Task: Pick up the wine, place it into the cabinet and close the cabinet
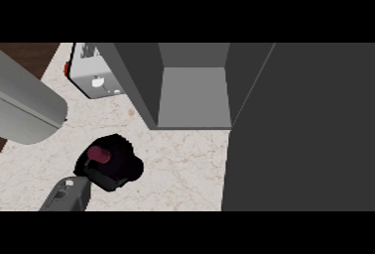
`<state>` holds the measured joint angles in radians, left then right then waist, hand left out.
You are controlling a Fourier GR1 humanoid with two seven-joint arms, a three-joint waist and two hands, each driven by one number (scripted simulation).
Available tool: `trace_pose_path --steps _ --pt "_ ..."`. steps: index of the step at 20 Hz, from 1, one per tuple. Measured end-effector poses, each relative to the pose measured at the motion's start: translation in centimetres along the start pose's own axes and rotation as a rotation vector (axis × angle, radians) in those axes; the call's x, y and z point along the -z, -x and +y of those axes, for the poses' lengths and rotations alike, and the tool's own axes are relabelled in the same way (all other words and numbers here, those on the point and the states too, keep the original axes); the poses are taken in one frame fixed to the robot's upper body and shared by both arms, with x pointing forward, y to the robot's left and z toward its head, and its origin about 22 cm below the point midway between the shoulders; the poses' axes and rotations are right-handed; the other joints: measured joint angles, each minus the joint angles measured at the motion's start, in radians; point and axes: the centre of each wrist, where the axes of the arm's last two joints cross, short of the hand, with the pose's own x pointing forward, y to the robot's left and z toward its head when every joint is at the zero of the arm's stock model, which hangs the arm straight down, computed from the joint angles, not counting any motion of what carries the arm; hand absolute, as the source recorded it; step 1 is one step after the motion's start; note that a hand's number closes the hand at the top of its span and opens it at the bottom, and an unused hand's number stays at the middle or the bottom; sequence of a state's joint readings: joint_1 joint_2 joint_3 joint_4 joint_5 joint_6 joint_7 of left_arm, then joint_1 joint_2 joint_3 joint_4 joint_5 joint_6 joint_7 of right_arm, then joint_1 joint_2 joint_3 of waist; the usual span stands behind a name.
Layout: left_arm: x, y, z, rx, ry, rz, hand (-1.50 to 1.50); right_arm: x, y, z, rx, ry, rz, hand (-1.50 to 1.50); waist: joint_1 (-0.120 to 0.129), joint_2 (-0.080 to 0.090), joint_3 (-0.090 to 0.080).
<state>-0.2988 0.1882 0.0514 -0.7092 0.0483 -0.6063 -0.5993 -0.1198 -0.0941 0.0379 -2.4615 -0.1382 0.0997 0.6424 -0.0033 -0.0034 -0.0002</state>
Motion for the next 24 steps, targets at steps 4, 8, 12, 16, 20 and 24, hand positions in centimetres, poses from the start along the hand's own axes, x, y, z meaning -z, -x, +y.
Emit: trace_pose_path --steps 4,8,12,16,20,24 --pt "-2.7 -0.1 1.2 0.058 -0.262 -0.093 1.5 0.0 0.1 0.0 0.006 0.006 0.008 -1.5 0.013 -0.005 0.001" --pt "-4.9 0.0 0.6 0.106 -0.395 -0.175 1.5 -0.4 0.4 0.0 0.001 0.002 0.018 -1.5 0.012 -0.004 0.001" --pt "-5.2 -1.3 -0.2 0.172 -0.452 -0.262 1.5 -0.5 0.5 0.0 0.003 -0.003 0.021 -1.5 0.01 -0.003 0.002" --pt "-5.3 -3.0 -1.1 0.224 -0.485 -0.344 1.5 -0.7 0.4 -0.1 -0.002 -0.006 0.033 -1.5 0.007 -0.002 0.001" --pt "-4.5 -5.7 -2.4 0.178 -0.451 -0.388 1.5 -0.6 0.5 -0.2 -0.006 -0.007 0.019 -1.5 0.008 -0.001 0.001" --pt "-3.8 -8.0 -4.4 0.144 -0.407 -0.401 1.5 -0.6 0.5 -0.3 -0.005 -0.004 0.023 -1.5 0.006 -0.001 0.001"
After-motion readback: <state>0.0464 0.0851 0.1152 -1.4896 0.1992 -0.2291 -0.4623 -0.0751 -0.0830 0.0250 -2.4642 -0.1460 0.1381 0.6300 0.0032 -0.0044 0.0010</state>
